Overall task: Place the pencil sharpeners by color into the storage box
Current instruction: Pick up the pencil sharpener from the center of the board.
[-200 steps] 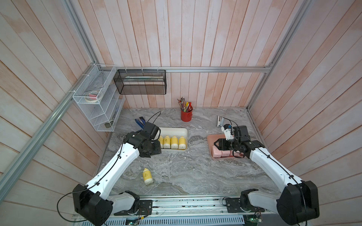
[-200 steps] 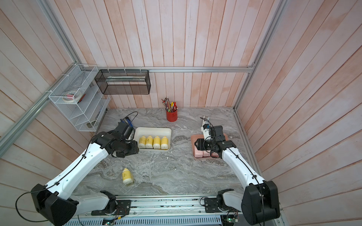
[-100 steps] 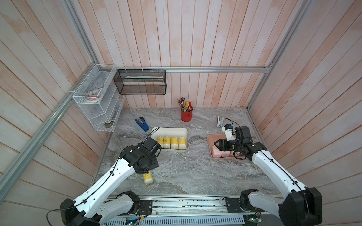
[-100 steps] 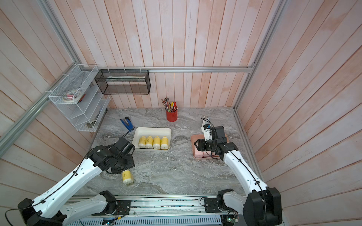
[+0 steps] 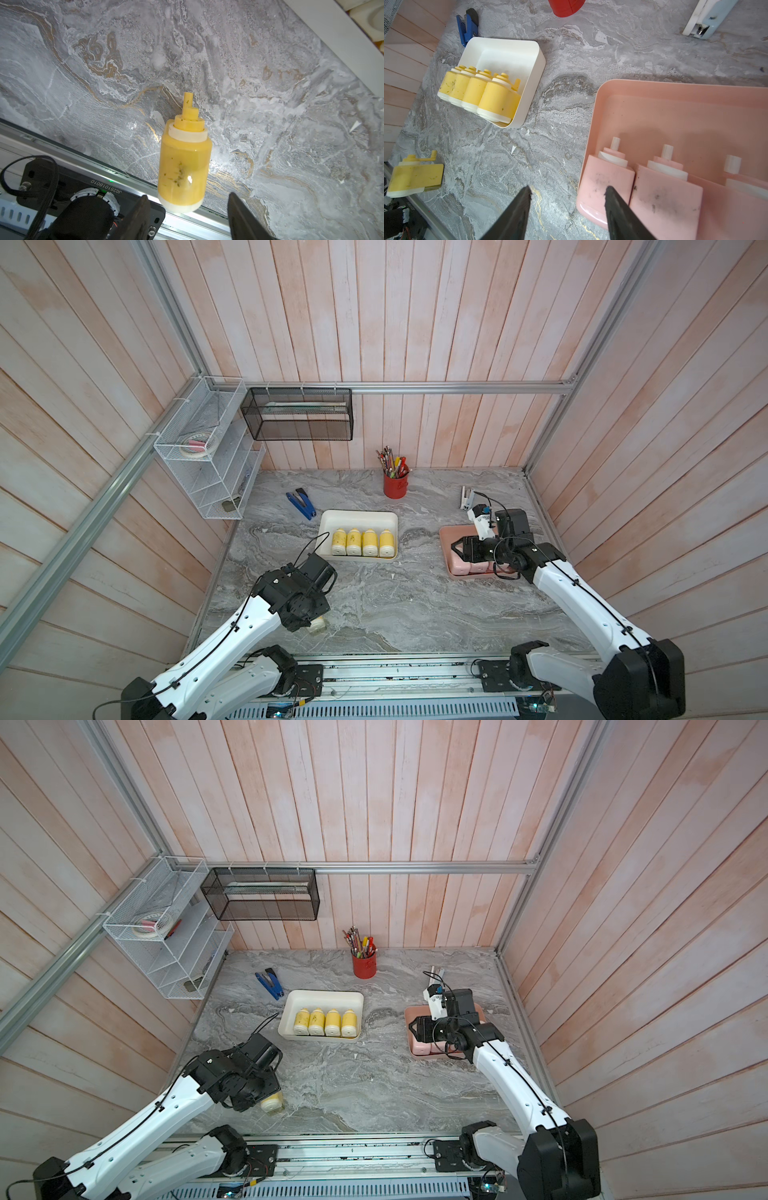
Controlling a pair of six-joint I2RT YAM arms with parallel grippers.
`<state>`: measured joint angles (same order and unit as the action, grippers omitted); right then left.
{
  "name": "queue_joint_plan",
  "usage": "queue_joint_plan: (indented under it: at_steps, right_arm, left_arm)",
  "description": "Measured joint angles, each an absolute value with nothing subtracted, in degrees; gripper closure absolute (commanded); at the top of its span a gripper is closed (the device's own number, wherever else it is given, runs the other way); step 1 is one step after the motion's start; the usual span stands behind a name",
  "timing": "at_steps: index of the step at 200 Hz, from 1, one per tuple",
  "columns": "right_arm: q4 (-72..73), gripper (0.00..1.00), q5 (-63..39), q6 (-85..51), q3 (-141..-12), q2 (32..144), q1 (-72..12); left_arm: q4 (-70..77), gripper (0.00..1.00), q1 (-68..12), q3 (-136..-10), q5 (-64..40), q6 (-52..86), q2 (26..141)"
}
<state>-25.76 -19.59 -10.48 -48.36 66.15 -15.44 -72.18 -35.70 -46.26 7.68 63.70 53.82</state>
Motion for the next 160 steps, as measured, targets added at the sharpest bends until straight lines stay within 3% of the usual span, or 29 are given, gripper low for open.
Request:
queue_joint_plan:
  at_steps: [160]
  right_arm:
    - [-25.76, 0.4, -19.59, -10.48, -48.03, 66.76, -16.1]
  left_arm:
    - [-64.99, 0.37, -34.22, -41.67, 4.69, 62.35, 58.61]
